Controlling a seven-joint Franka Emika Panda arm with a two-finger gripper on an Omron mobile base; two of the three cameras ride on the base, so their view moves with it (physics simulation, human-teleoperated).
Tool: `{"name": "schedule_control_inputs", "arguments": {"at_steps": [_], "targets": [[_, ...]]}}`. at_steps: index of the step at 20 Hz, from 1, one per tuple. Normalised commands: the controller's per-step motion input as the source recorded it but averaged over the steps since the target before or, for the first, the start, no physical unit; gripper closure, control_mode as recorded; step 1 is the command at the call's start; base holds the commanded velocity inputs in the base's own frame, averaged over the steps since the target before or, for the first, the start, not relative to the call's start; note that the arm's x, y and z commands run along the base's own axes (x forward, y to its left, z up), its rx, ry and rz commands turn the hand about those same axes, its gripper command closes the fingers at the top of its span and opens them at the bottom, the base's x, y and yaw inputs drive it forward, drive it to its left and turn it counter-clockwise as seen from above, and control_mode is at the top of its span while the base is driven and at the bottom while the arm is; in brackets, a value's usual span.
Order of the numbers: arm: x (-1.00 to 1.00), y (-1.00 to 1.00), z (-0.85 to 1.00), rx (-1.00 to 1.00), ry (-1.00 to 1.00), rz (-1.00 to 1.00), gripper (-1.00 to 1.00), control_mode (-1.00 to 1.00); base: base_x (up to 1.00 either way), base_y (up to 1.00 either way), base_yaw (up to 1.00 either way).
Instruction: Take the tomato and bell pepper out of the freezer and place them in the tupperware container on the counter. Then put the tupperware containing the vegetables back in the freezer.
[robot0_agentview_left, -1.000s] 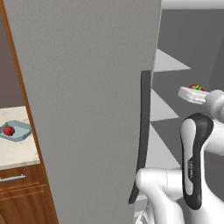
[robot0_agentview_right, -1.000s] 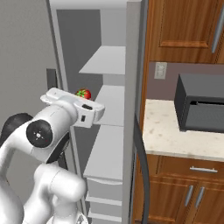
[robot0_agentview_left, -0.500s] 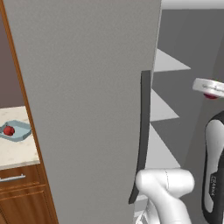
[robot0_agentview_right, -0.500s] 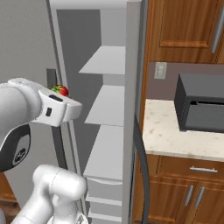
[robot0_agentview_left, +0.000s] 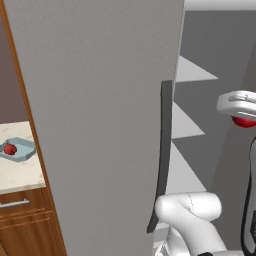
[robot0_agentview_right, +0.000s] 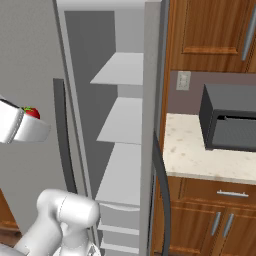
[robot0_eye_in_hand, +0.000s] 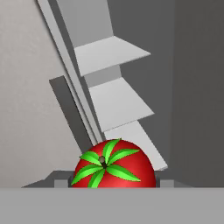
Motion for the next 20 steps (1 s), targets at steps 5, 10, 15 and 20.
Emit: {"name": "schedule_control_inputs", "arguments": {"at_steps": [5, 10, 15, 20], "targets": [[-0.06, 0.42, -0.13, 0.0, 0.27, 0.0, 1.0, -1.0, 0.0, 0.0, 0.0], [0.0, 0.26, -0.27, 0.0, 0.25, 0.0, 1.0, -1.0, 0.0, 0.0, 0.0], [-0.02, 0.02, -0.42, 0.0, 0.18, 0.0, 1.0, -1.0, 0.0, 0.0, 0.0], [-0.24, 0.0, -0.26, 0.0, 0.04, 0.0, 1.0, 1.0, -0.34, 0.04, 0.0]]}}
